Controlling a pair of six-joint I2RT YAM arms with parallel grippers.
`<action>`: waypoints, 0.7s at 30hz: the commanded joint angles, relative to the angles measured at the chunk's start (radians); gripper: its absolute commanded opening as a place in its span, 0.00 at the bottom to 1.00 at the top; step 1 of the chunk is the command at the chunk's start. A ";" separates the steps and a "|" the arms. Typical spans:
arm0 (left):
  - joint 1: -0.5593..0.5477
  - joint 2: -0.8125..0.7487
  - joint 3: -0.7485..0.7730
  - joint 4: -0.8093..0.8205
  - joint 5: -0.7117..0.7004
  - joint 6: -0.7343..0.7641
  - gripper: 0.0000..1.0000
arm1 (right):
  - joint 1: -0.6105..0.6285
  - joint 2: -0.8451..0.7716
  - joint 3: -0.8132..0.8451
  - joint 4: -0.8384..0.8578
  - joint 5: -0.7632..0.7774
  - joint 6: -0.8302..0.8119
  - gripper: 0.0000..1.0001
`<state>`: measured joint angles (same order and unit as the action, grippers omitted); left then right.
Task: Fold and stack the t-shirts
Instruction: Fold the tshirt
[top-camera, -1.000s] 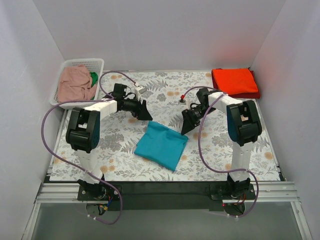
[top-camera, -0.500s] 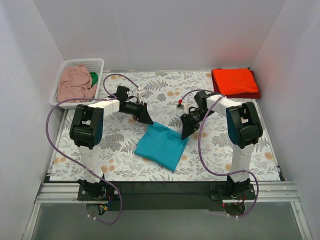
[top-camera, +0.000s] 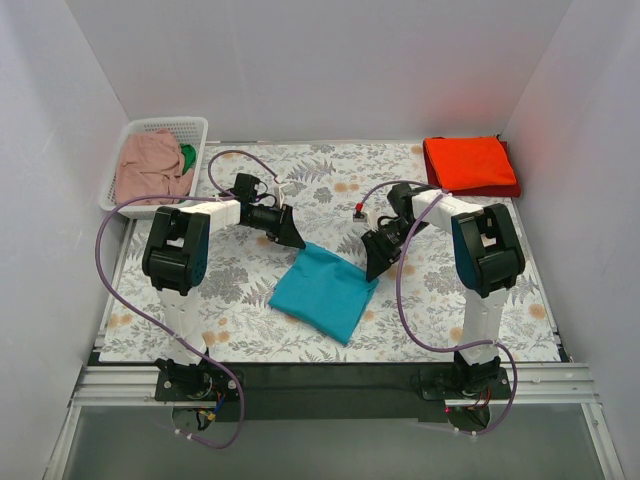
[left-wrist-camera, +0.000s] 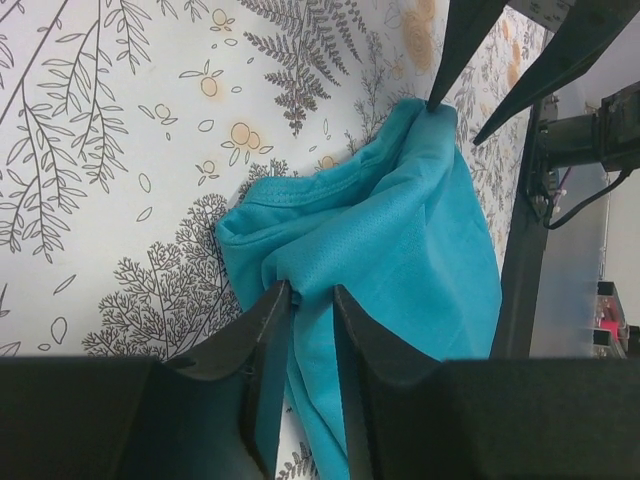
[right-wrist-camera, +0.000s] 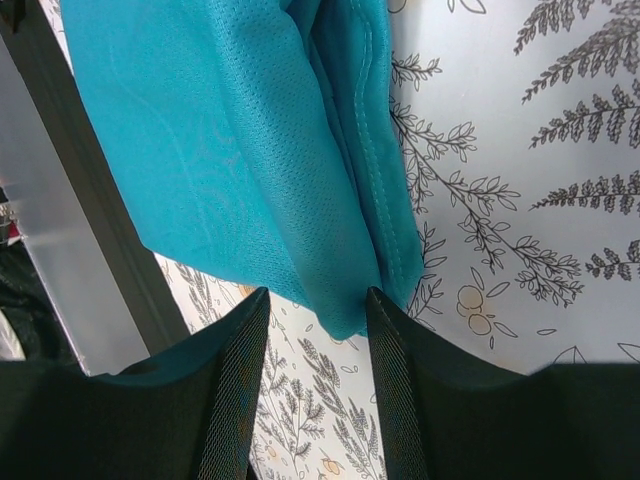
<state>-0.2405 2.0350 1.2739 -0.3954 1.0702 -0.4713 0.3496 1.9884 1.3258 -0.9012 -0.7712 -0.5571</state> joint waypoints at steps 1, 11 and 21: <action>-0.002 -0.022 0.012 0.030 0.030 -0.010 0.21 | 0.011 -0.025 0.012 -0.041 0.032 -0.020 0.50; -0.003 -0.032 -0.008 0.072 0.042 -0.032 0.14 | 0.011 -0.023 0.023 -0.050 0.082 -0.012 0.65; -0.008 -0.022 -0.007 0.089 0.050 -0.035 0.38 | 0.029 -0.045 -0.013 -0.051 0.046 -0.018 0.52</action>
<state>-0.2420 2.0350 1.2682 -0.3275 1.0866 -0.5072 0.3626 1.9884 1.3254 -0.9257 -0.7025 -0.5575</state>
